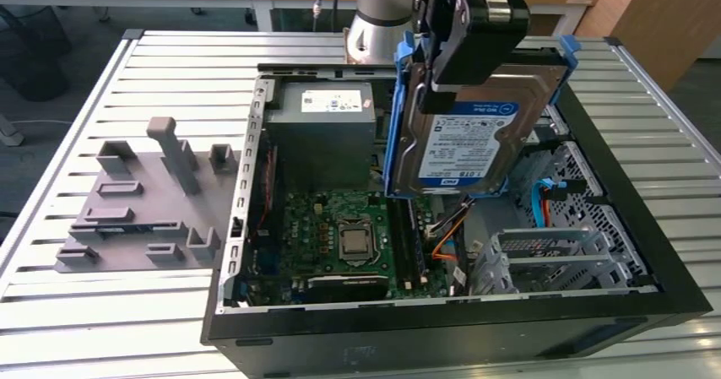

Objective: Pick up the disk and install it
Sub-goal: 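Insert the disk into the insertion slot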

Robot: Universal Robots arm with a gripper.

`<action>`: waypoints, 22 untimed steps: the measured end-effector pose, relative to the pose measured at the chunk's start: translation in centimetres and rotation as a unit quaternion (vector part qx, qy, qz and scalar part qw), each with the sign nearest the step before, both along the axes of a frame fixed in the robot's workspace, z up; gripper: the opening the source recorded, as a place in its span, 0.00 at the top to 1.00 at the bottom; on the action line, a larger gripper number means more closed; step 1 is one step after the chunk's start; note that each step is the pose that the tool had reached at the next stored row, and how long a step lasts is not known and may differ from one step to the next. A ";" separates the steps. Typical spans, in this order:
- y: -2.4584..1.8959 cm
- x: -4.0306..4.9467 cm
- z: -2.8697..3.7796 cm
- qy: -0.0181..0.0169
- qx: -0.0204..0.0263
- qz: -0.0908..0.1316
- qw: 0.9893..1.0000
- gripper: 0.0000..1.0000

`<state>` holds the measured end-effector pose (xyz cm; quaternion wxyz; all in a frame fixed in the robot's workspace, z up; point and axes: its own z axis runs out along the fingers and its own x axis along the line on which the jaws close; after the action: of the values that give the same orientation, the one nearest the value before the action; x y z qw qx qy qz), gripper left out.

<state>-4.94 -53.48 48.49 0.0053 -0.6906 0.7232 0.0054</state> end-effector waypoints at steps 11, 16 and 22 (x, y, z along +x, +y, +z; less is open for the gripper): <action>-1.77 0.78 -0.50 0.001 0.012 0.000 1.000 0.64; -2.40 0.85 -0.74 0.001 0.012 0.000 1.000 0.64; -2.42 0.85 -0.76 0.001 0.012 0.000 1.000 0.64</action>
<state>-4.08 -55.89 47.72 0.0131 -0.6905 0.7231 0.0143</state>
